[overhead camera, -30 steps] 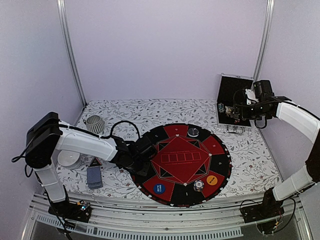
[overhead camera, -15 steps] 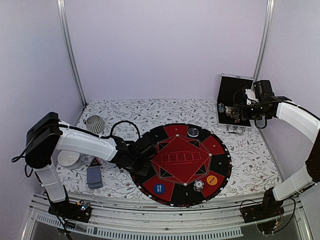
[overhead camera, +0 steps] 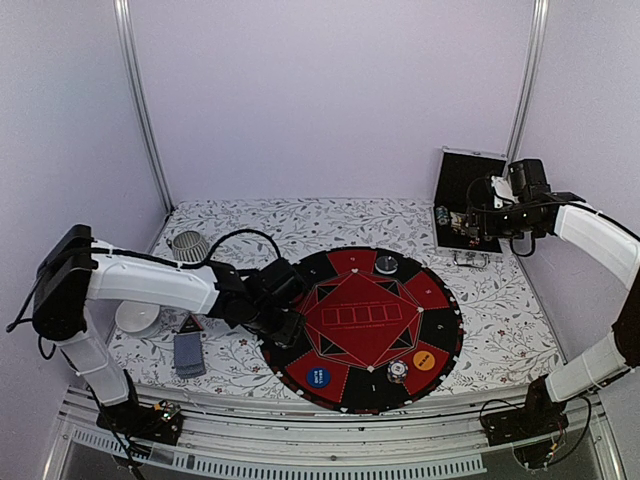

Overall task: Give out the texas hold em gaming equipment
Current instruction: Adjust the poker chips pile in the small blind area, then pick up the face-down deck piles from the center of the board.

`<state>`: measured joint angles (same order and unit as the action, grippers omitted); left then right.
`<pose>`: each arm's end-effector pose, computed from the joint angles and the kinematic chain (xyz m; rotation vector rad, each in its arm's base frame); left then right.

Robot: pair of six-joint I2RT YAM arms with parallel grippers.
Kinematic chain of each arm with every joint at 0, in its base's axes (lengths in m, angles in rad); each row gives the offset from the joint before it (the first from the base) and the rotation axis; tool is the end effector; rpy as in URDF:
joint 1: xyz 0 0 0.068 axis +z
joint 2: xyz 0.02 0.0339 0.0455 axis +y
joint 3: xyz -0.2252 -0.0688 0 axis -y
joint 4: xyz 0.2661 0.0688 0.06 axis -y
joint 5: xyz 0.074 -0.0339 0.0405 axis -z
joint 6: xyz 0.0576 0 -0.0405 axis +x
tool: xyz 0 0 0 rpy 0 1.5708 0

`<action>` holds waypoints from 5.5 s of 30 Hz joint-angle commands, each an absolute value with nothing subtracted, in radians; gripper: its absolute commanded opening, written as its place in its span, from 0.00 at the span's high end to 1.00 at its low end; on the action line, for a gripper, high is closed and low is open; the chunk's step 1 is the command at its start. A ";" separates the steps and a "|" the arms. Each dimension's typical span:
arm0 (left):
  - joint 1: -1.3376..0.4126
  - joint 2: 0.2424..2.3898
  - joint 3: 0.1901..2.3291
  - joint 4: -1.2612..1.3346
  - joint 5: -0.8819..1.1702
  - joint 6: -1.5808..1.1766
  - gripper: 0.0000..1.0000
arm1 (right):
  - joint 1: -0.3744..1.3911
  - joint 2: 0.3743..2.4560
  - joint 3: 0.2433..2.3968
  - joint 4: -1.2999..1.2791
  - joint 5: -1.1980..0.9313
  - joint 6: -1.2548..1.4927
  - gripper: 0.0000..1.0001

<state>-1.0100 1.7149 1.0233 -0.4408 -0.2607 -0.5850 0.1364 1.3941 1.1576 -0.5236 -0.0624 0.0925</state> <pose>0.1990 -0.2890 0.0955 0.4827 2.6036 -0.1796 0.3447 0.0509 0.2406 -0.0826 2.3351 0.1869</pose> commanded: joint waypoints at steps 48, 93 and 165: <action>-0.297 0.986 0.744 -0.002 -0.252 -0.143 0.02 | 0.135 1.041 0.863 -0.565 -0.395 0.385 0.01; -0.230 0.959 0.639 0.160 -0.266 -0.021 0.02 | 0.127 1.372 1.297 -0.224 0.053 0.345 0.01; -0.205 1.070 0.704 0.311 -0.172 -0.150 0.02 | 0.088 2.251 1.672 -0.285 -0.342 0.479 0.56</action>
<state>-0.2192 1.0615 0.7200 0.2947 -0.1825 -0.1604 0.0761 2.2276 1.6466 -0.2596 -0.3630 0.4976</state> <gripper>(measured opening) 0.982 0.449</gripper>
